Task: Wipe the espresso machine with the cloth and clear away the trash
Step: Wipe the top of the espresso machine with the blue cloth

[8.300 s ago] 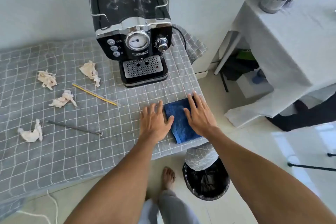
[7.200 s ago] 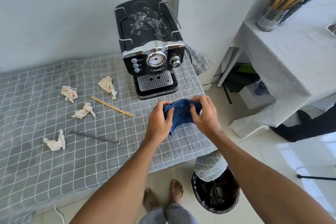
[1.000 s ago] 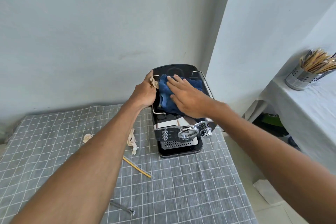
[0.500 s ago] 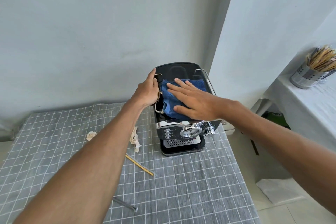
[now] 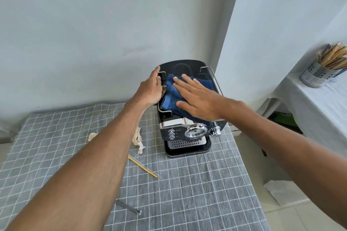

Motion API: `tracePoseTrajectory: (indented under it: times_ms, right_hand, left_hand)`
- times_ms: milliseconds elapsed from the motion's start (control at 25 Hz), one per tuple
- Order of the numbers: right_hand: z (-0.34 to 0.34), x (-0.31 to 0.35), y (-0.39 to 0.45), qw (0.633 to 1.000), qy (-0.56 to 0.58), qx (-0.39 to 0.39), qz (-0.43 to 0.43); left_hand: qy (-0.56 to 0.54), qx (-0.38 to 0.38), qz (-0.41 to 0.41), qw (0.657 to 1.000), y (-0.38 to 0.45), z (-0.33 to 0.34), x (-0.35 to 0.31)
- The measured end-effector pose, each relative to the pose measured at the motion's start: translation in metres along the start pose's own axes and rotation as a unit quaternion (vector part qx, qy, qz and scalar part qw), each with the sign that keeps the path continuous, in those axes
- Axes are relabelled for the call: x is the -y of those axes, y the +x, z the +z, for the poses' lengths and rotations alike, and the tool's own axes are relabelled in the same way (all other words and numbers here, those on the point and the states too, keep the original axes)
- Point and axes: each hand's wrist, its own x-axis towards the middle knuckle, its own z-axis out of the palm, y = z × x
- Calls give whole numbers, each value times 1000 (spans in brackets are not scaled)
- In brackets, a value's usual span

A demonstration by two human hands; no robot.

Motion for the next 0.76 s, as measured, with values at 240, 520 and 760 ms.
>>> tracePoseTrajectory:
  times_ms: [240, 520, 760]
  right_hand:
    - [-6, 14, 43, 988, 53, -57, 130]
    - [4, 14, 48, 973, 121, -117, 156]
    - [-18, -4, 108, 956, 118, -97, 252]
  left_hand:
    - [-23, -17, 5, 1000, 1, 3, 5]
    - [-48, -21, 1, 999, -3, 3, 1]
    - [-36, -11, 7, 999, -6, -1, 1]
